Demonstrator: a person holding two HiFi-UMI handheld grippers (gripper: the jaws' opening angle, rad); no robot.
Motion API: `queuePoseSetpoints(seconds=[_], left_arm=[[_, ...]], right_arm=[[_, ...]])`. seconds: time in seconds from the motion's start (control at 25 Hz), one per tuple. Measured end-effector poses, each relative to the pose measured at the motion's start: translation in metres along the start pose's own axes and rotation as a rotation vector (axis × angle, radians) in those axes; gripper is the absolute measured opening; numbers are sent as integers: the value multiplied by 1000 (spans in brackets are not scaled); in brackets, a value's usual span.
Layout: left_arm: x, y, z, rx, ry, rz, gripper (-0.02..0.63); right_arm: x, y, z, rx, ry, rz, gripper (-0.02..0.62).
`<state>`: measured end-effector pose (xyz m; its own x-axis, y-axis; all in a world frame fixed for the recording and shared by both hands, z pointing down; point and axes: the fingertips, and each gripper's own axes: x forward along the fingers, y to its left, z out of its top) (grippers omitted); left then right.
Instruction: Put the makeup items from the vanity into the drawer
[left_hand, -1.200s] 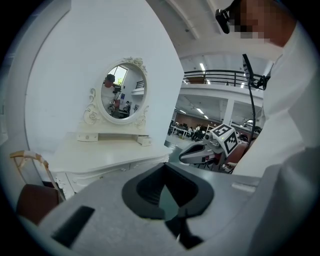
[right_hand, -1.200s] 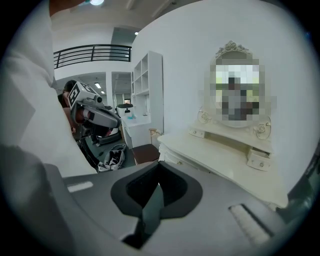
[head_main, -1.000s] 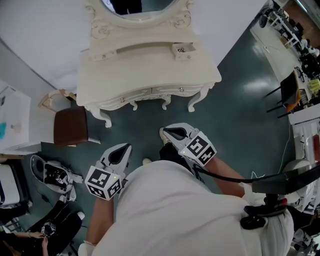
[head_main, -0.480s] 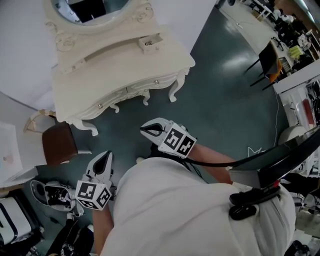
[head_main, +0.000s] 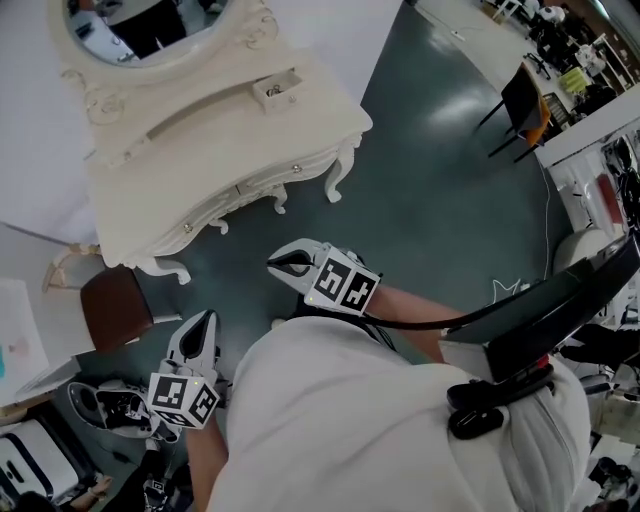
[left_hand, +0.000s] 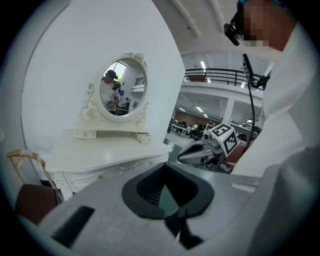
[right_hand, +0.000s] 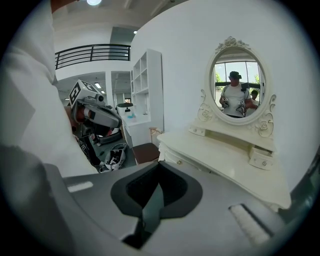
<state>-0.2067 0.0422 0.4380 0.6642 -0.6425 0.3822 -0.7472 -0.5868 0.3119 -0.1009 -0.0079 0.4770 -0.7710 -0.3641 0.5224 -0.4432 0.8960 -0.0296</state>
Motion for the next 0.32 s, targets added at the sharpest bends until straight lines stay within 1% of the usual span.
queuePoseSetpoints(seconds=[0.32], left_arm=[[28,7,11,0,13,-16,0]], right_arm=[[0,-27,-1,8,0,-7,0]])
